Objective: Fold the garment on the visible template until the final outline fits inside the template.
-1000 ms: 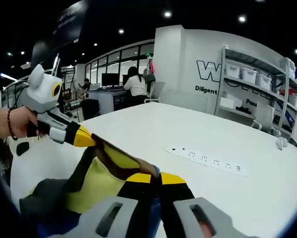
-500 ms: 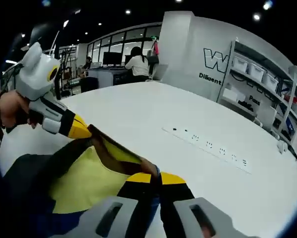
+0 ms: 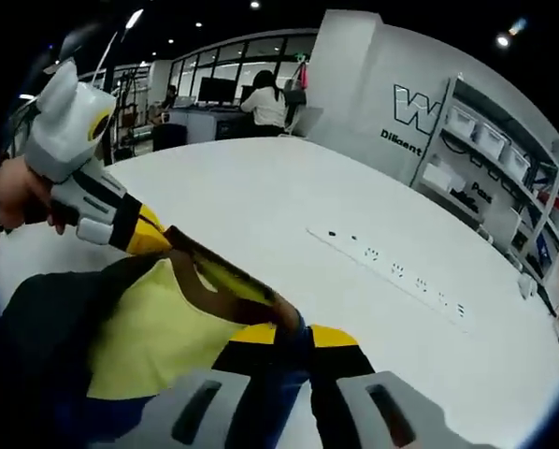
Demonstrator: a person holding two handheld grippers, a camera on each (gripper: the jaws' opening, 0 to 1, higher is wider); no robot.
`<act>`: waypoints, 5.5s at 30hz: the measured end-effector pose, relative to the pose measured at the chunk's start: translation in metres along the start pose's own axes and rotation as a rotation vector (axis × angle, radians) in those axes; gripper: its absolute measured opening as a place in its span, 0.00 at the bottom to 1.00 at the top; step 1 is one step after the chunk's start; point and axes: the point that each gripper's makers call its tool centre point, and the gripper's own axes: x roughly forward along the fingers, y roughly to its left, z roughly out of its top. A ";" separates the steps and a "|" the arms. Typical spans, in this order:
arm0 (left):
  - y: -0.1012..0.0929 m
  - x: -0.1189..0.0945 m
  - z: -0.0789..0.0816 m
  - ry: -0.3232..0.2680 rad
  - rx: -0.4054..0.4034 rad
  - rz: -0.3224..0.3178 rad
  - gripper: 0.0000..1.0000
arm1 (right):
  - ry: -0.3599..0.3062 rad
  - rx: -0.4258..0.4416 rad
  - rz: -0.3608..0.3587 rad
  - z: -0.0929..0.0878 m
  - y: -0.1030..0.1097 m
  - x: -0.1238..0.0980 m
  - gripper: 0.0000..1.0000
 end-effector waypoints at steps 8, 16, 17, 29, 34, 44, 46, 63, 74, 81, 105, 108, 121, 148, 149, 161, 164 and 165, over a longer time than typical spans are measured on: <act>0.001 -0.034 0.014 -0.066 -0.013 -0.013 0.24 | -0.101 0.081 -0.005 0.026 0.001 -0.027 0.29; -0.021 -0.068 0.030 -0.128 0.028 -0.090 0.24 | -0.159 0.083 0.001 0.050 0.008 -0.046 0.33; -0.023 -0.072 0.030 -0.131 0.032 -0.096 0.24 | -0.174 0.107 0.008 0.052 0.011 -0.049 0.33; -0.049 -0.124 0.046 -0.230 0.072 -0.148 0.28 | -0.259 0.224 -0.067 0.062 -0.009 -0.081 0.36; -0.059 -0.136 0.039 -0.238 0.086 -0.168 0.27 | -0.250 0.190 -0.073 0.066 -0.016 -0.096 0.39; -0.085 -0.157 0.002 -0.181 0.152 -0.236 0.26 | -0.247 0.138 -0.002 0.057 0.011 -0.124 0.38; -0.090 -0.161 -0.006 -0.173 0.165 -0.238 0.26 | -0.245 0.071 -0.059 0.056 0.006 -0.134 0.32; -0.133 -0.187 -0.067 -0.108 0.149 -0.336 0.31 | -0.290 0.163 -0.067 0.034 0.030 -0.172 0.31; -0.138 -0.197 -0.097 -0.026 0.136 -0.306 0.36 | -0.288 0.252 -0.045 0.015 0.041 -0.179 0.31; -0.145 -0.191 -0.103 -0.021 0.150 -0.298 0.36 | -0.264 0.278 -0.041 0.000 0.053 -0.179 0.29; -0.141 -0.192 -0.100 -0.030 0.120 -0.254 0.00 | -0.210 0.350 -0.035 -0.031 0.072 -0.178 0.25; -0.140 -0.197 -0.093 -0.043 0.104 -0.251 0.00 | -0.199 0.355 -0.029 -0.034 0.074 -0.177 0.24; -0.121 -0.221 -0.055 -0.135 0.035 -0.218 0.00 | -0.167 0.364 -0.003 -0.043 0.086 -0.176 0.25; 0.025 -0.242 -0.040 -0.199 -0.051 0.117 0.00 | -0.123 0.366 0.055 -0.052 0.111 -0.170 0.26; 0.032 -0.242 -0.042 -0.194 -0.052 0.130 0.00 | -0.118 0.365 0.060 -0.053 0.113 -0.169 0.26; 0.087 -0.228 -0.086 -0.048 -0.042 0.279 0.00 | -0.080 0.334 0.118 -0.056 0.134 -0.163 0.26; 0.090 -0.220 -0.096 -0.021 -0.050 0.277 0.00 | -0.070 0.329 0.128 -0.057 0.139 -0.161 0.26; 0.090 -0.218 -0.102 -0.002 -0.049 0.279 0.00 | -0.066 0.326 0.134 -0.058 0.141 -0.160 0.26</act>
